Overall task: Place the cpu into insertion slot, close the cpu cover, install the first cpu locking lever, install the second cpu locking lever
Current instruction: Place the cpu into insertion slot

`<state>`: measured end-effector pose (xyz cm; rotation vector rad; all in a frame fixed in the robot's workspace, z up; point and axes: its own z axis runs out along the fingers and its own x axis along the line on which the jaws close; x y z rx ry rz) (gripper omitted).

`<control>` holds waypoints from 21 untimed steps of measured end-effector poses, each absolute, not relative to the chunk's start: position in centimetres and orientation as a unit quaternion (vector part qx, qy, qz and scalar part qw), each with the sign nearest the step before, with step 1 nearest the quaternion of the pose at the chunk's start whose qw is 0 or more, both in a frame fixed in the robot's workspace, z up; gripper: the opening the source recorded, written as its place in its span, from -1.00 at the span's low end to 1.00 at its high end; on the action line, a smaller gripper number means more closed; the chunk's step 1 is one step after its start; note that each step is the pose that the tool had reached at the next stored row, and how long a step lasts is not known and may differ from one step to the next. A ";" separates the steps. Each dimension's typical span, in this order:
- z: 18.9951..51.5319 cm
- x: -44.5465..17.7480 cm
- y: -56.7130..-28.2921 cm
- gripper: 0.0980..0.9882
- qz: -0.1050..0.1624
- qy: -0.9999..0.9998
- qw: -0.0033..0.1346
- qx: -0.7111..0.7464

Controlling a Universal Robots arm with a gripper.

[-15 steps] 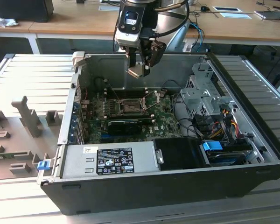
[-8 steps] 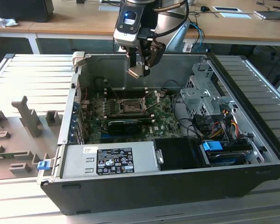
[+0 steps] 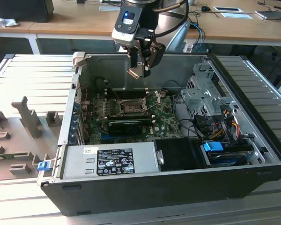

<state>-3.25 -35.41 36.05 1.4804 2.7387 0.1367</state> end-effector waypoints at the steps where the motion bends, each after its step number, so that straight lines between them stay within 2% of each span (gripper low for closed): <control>1: 36.0 -3.3 -35.4 -0.03 0.044 0.877 0.013 0.478; 21: 36.0 -3.3 -35.4 -0.03 0.043 0.835 0.016 0.549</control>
